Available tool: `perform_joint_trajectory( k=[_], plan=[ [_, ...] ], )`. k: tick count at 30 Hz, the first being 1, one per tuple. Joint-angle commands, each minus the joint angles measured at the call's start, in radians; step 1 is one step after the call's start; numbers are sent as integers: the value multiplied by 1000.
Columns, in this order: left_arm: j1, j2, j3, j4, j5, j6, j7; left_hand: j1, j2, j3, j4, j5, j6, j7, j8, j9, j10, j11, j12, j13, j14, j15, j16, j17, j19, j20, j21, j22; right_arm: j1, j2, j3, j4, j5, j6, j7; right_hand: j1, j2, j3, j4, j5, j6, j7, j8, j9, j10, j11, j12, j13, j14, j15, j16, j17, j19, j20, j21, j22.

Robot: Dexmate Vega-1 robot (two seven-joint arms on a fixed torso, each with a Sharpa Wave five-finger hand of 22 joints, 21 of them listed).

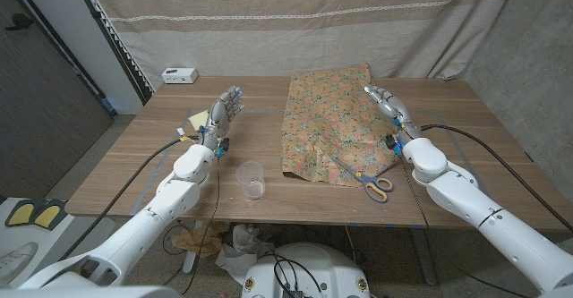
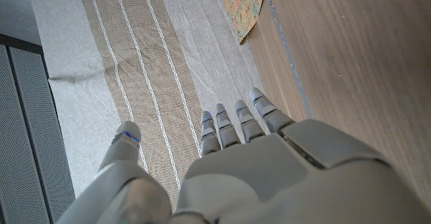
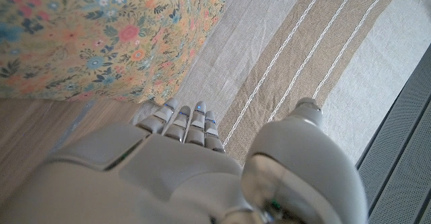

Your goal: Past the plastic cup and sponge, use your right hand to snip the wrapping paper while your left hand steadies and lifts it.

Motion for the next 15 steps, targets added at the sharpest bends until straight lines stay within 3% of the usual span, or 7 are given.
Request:
perform_joint_trajectory(
  k=[1,4,7,15],
  plan=[
    [-9,-19,16,23,23,-6,14,12,-2,-3,0,3,9,1,5,5,2,1,-1,4,10,-102,9,3,8,-46,-7,3,-39,-34,9,-72,-54,-56,-42,31,3,4,-16,12,14,6,10,6,15,5,7,3,14,-35,0,3,15,0,-6,4],
    [-8,-35,15,31,2,-3,11,12,-2,-5,0,4,10,-1,6,5,3,-2,0,4,10,-102,9,3,10,-46,-9,3,-42,-38,9,-70,-64,-50,-40,53,4,10,-28,18,26,9,13,6,30,10,12,4,28,-36,1,3,32,2,-3,4],
    [-7,-31,19,27,12,-3,13,13,-2,-5,0,4,14,-2,7,5,3,-2,0,4,11,-102,9,3,11,-46,-10,3,-56,-37,17,-83,-66,-59,-54,80,5,16,-41,26,48,-1,17,6,51,-8,18,4,52,-50,3,3,51,4,-2,5],
    [-22,-25,16,34,11,3,6,13,-2,-6,0,5,15,-3,7,5,3,-1,-1,4,12,-102,9,3,13,-46,-13,3,-91,-56,24,-133,-93,-84,-74,98,7,20,-49,33,63,-1,17,6,68,1,22,4,71,-54,4,3,73,7,0,5]
  ],
)
